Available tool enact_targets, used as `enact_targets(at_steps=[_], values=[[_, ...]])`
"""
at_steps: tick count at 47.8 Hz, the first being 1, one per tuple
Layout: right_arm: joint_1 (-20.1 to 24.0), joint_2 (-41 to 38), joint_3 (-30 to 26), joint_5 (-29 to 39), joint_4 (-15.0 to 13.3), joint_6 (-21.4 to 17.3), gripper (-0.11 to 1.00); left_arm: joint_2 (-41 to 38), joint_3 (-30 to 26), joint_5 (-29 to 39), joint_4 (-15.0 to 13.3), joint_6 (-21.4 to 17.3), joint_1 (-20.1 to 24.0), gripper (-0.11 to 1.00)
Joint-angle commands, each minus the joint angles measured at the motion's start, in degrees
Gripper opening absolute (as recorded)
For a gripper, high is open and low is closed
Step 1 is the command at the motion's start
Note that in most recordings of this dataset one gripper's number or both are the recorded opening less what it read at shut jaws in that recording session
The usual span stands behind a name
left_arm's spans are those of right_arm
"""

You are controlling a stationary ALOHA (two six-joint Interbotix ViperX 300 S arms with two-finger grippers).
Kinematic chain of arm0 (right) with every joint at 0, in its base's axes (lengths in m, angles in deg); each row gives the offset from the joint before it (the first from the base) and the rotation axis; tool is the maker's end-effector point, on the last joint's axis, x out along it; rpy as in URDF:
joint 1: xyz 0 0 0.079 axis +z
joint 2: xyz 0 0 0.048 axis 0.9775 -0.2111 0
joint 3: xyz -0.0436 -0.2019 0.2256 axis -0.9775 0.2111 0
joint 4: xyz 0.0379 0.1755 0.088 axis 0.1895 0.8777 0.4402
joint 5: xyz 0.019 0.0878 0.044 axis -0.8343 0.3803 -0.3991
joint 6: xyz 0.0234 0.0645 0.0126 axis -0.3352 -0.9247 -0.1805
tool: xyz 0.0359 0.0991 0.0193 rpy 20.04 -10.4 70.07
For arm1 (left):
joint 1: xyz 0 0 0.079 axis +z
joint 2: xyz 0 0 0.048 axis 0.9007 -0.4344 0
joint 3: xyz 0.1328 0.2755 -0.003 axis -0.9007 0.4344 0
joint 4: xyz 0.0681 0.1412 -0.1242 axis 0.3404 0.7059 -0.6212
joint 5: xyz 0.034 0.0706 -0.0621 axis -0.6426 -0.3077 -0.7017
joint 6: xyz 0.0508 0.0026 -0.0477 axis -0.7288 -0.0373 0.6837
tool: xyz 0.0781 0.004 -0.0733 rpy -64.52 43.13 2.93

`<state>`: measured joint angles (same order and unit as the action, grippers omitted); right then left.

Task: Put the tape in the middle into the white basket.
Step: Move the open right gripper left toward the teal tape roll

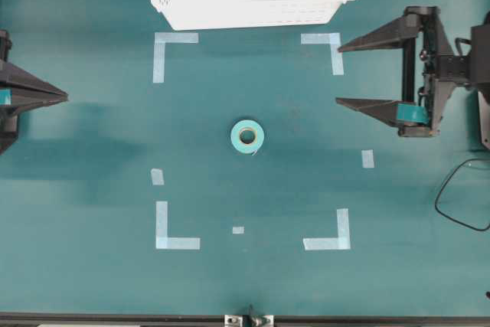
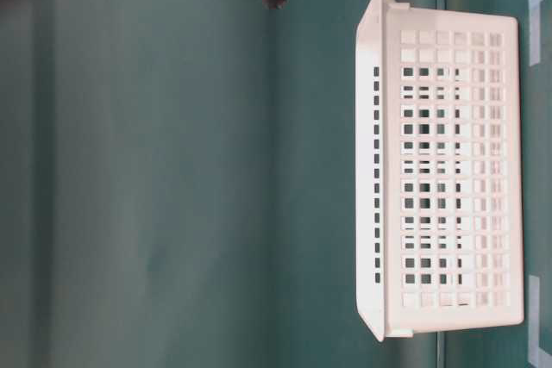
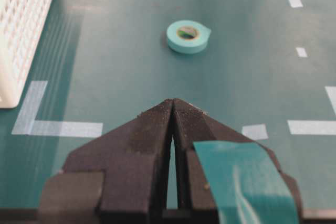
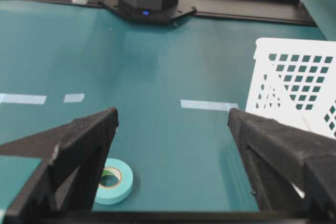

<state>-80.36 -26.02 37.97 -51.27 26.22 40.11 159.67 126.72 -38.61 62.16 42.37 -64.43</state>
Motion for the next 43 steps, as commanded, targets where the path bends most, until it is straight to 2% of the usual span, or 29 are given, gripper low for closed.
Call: enact_targets(at_steps=[1, 13, 25, 43], values=[[-0.09, -1.14, -1.85, -1.14, 0.18, -0.09, 0.98, -0.35, -0.62, -0.53, -0.18, 0.0, -0.09, -0.11], [-0.09, -6.15, -4.57, -1.32, 0.18, -0.26, 0.98, -0.35, -0.62, -0.53, -0.18, 0.0, -0.09, -0.11], [-0.09, -11.43, -6.24, -1.32, -0.09, -3.96, 0.98, -0.35, -0.53, -0.53, -0.18, 0.0, -0.09, -0.11], [1.85, -16.17, -8.09, -1.32, -0.18, -4.66, 0.98, -0.35, -0.53, -0.53, -0.18, -0.09, -0.09, -0.11]])
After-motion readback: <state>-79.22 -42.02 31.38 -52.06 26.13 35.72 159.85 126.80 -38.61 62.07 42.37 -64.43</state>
